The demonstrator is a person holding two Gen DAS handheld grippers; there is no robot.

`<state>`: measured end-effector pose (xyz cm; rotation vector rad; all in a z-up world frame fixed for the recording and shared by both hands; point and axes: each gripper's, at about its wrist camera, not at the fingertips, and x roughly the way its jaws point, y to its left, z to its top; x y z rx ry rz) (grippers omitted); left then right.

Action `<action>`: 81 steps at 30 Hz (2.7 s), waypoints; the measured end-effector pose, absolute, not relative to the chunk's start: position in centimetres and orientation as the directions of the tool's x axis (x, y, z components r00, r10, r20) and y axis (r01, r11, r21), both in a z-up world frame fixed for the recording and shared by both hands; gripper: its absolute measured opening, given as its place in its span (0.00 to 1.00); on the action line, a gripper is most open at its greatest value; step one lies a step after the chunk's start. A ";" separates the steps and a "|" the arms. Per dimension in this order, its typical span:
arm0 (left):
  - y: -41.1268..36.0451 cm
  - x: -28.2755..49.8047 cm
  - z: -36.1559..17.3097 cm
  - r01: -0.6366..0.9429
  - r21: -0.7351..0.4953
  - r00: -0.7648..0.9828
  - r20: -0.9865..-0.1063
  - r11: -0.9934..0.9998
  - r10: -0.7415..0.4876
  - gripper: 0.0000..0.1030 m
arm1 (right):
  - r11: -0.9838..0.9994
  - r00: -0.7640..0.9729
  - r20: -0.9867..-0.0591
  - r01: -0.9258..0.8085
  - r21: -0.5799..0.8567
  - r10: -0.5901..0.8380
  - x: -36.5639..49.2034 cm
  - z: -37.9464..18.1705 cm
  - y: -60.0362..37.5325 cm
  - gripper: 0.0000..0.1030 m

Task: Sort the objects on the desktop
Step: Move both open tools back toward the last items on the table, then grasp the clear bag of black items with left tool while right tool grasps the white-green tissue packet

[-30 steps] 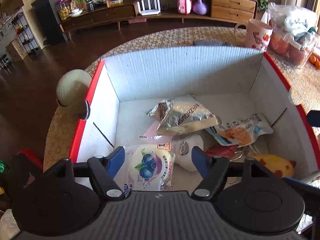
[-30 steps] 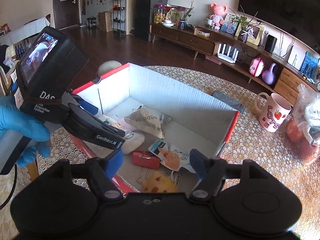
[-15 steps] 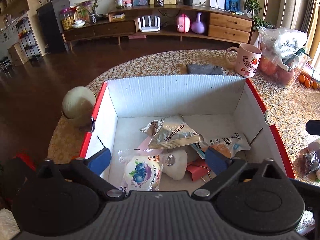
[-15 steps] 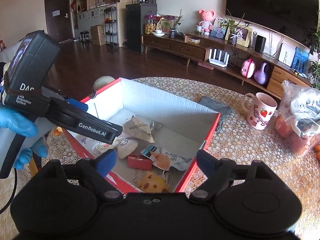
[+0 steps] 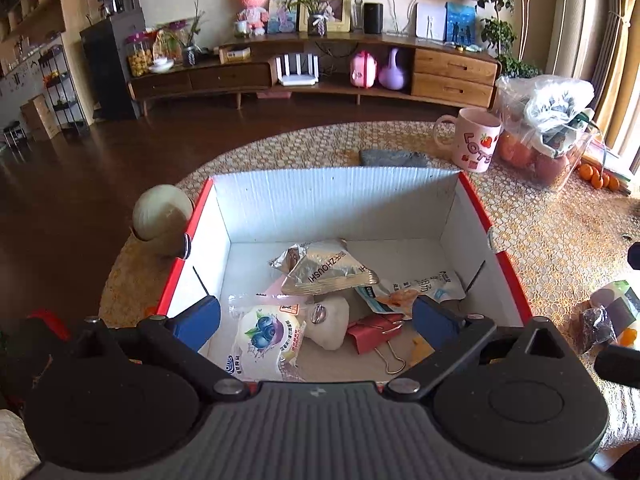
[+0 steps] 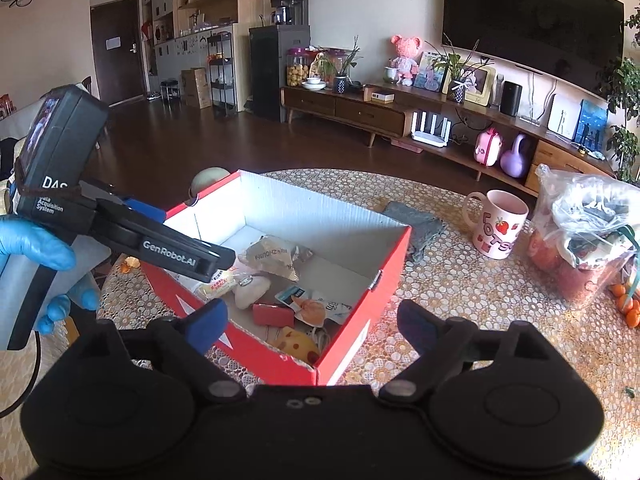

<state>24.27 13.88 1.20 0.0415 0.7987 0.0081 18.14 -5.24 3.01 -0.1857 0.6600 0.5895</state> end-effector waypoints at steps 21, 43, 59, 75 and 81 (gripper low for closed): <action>5.5 17.1 4.1 0.118 0.017 0.767 -0.637 0.993 -0.080 1.00 | 0.907 0.720 -0.595 -0.420 0.034 0.356 14.8 2.8 -17.8 0.93; -7.3 14.4 0.1 0.365 0.109 0.746 -0.628 0.925 -0.221 1.00 | 0.970 0.738 -0.654 -0.243 -0.030 0.165 13.4 -1.8 -29.3 0.94; -13.3 20.3 -7.0 0.349 0.057 0.687 -0.695 0.936 -0.213 1.00 | 0.976 0.700 -0.696 -0.216 0.007 0.159 18.5 -4.4 -29.3 0.94; -14.7 24.8 -10.2 0.292 -0.005 0.642 -0.740 0.957 -0.199 0.99 | 0.987 0.642 -0.755 -0.154 0.044 0.134 24.0 -8.2 -26.8 0.93; -14.8 25.5 -11.5 0.284 -0.026 0.614 -0.763 0.959 -0.202 0.99 | 0.990 0.617 -0.778 -0.133 0.046 0.119 24.9 -9.5 -26.4 0.93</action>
